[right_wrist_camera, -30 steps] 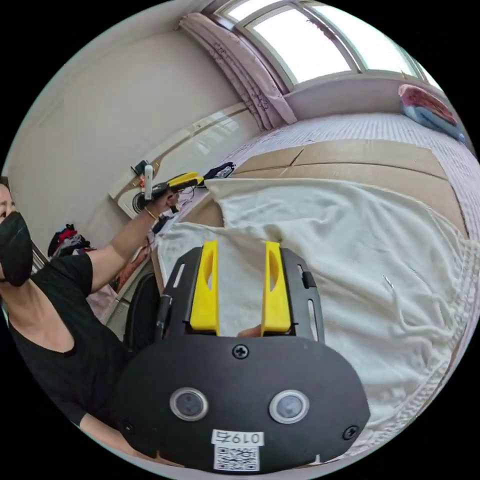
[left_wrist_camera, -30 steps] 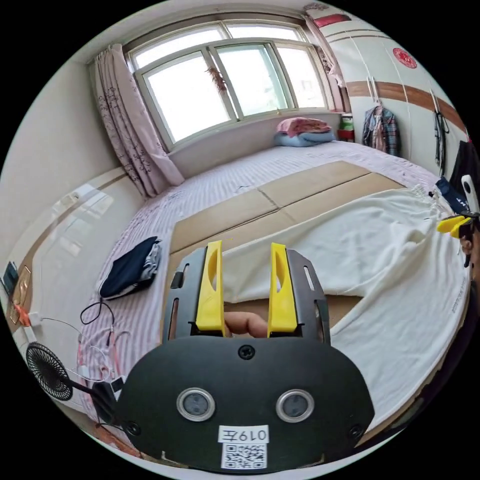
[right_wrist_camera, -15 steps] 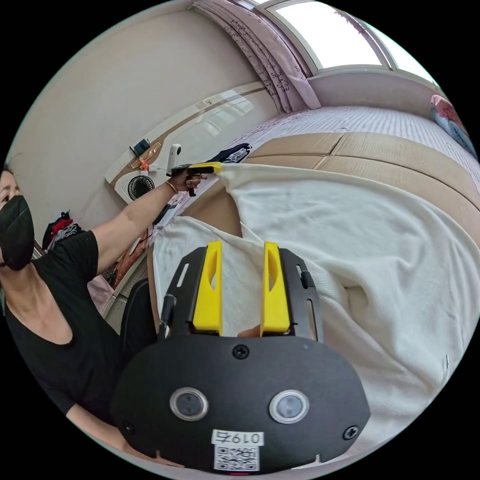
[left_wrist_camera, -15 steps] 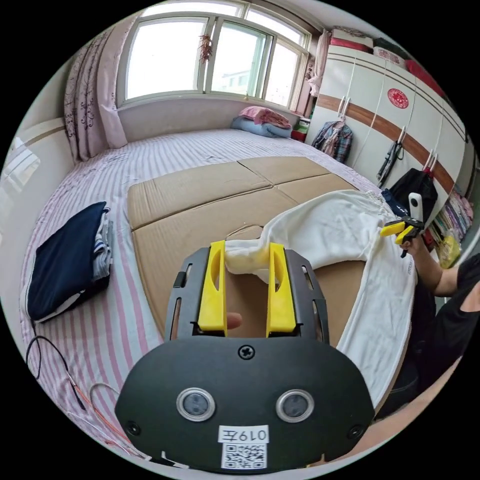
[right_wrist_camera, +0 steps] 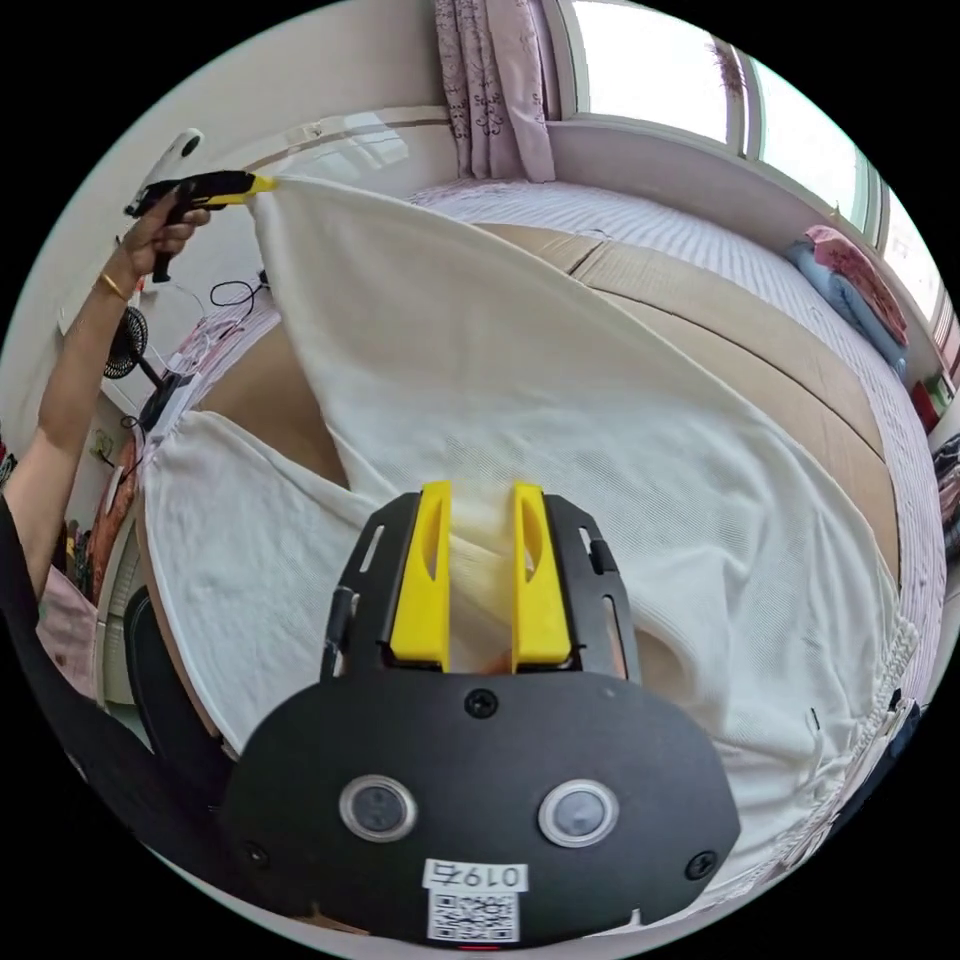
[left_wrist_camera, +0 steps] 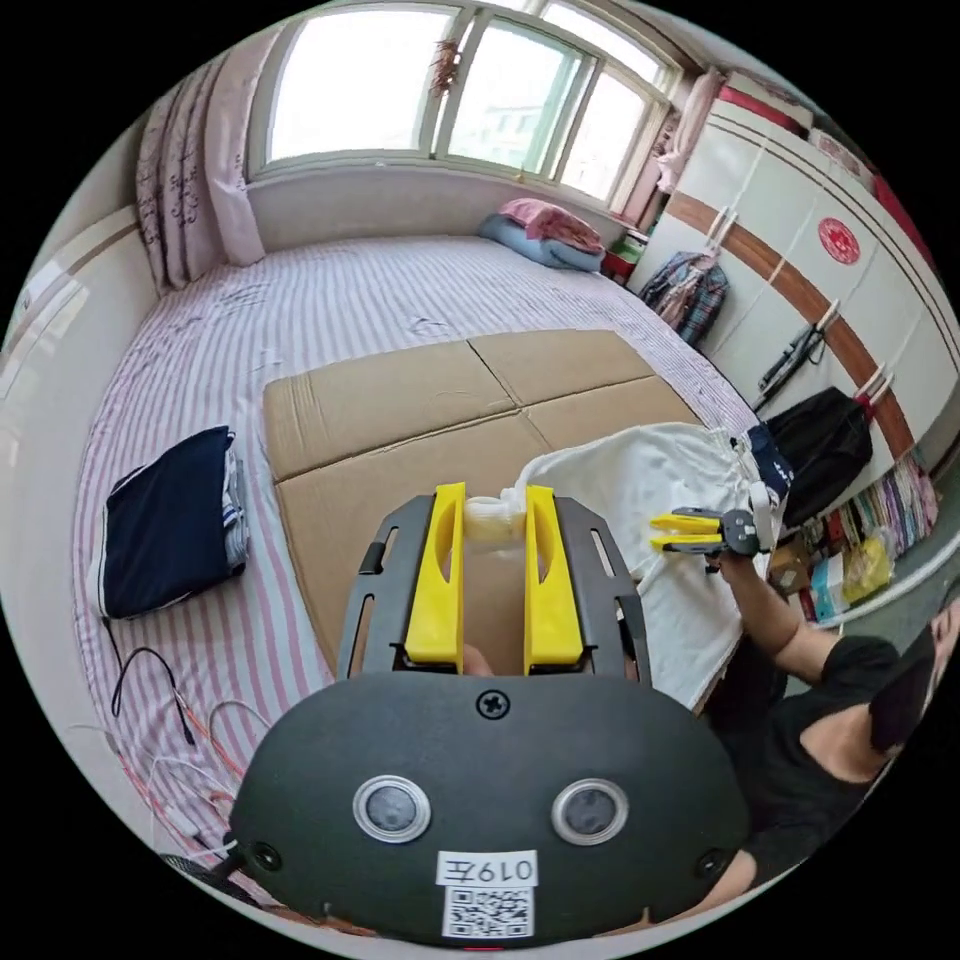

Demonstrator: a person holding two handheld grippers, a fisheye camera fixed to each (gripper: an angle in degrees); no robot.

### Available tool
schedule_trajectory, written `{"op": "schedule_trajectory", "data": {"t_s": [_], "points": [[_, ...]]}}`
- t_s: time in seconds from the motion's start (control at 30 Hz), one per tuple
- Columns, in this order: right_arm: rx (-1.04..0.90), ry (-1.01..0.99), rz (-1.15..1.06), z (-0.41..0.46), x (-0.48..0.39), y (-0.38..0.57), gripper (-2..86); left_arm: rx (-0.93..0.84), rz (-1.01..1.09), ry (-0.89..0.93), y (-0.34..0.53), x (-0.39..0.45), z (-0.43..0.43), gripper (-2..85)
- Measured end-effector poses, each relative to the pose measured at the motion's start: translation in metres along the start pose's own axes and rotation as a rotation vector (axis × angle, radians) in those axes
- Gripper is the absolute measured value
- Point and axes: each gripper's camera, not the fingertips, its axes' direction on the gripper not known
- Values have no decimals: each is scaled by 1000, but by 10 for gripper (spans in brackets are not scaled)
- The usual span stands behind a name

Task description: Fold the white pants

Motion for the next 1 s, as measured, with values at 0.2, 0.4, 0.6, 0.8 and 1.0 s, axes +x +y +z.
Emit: {"op": "schedule_trajectory", "data": {"t_s": [0.2, 0.4, 0.6, 0.8, 1.0], "points": [[-19, -18, 21, 56, 52, -5, 28, -221, -25, -193, -30, -15, 49, 80], [-7, 3, 19, 105, 84, 1, 20, -178, -86, -175, -23, -60, 133, 95], [-6, 38, 0, 147, 112, 5, 10, 11, -168, -130, 23, -113, 122, 135], [8, 70, -28, 184, 135, 12, 10, 33, -47, 65, 91, -149, 99, 140], [17, 186, -94, 217, 139, 17, 11, -65, 4, -130, 107, -126, 147, 149]]}}
